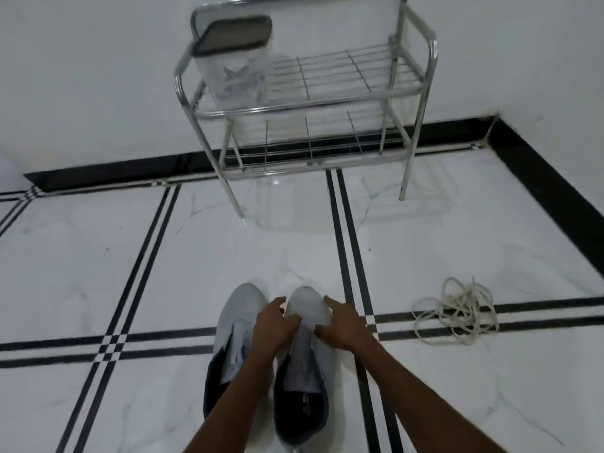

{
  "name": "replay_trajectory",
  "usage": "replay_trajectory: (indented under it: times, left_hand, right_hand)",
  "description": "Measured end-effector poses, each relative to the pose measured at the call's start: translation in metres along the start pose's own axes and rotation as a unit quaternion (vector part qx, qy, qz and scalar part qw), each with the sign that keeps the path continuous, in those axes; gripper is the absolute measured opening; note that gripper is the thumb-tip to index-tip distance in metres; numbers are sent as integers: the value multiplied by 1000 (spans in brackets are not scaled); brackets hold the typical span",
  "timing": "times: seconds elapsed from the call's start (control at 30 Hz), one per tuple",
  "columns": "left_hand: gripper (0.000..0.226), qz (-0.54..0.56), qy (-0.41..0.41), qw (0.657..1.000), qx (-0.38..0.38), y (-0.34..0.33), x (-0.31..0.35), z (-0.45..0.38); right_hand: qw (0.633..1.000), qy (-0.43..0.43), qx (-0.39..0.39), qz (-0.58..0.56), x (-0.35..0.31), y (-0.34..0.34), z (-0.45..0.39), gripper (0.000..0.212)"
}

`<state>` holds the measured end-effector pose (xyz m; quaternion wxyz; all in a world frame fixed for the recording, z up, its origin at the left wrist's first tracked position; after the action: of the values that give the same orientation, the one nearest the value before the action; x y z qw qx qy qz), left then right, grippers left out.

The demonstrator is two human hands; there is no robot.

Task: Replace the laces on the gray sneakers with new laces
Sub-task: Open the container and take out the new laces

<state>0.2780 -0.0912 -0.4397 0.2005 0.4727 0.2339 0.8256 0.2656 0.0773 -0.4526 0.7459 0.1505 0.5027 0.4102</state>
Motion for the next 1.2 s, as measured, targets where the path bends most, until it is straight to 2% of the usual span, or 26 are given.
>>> replay_trajectory:
  times: [0.13, 0.23, 0.33, 0.47, 0.57, 0.67, 0.77, 0.87, 0.93, 1.07, 1.2]
  left_hand:
    - [40, 86, -109, 985, 105, 32, 68, -10]
    - [30, 141, -214, 955, 152, 73, 139, -13]
    - [19, 175, -282, 918, 218, 127, 203, -17]
    - [5, 188, -331, 856, 349, 197, 261, -18]
    - [18, 209, -299, 835, 412, 237, 286, -33]
    - [44, 247, -202, 880, 352, 262, 304, -64]
    - [47, 297, -136, 909, 258, 275, 315, -93]
    - [36, 362, -105, 899, 223, 282, 315, -112]
    - [35, 354, -92, 904, 222, 285, 311, -123]
    - [37, 357, -106, 902, 220, 287, 312, -120]
    - [36, 385, -160, 881, 224, 275, 324, -90]
  right_hand:
    - [989, 28, 108, -98, -43, 51, -10, 57]
    - [964, 95, 173, -176, -100, 109, -16, 42]
    - [936, 169, 211, -226, -166, 171, -18, 36]
    - [894, 222, 296, -255, -236, 240, -26, 36]
    - [876, 217, 344, -261, -269, 277, -42, 51]
    - [902, 169, 302, -257, -288, 302, -69, 70]
    - [927, 145, 213, -272, -301, 313, -98, 73]
    - [934, 135, 137, -302, -310, 309, -109, 57]
    - [922, 133, 105, -349, -315, 305, -110, 42]
    - [891, 129, 106, -421, -318, 308, -105, 37]
    - [868, 152, 139, -452, -310, 327, -74, 40]
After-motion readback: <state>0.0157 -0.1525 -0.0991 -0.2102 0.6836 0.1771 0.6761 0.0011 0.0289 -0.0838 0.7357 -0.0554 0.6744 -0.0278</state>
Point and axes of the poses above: each hand's wrist, its own z-axis away from the middle knuckle, its own y-axis out of the back of the hand, x = y × z, the point moved 4 cm from there along -z, towards the middle knuckle, and after that the axes turned 3 degrees about z, right-handed, at the moved point
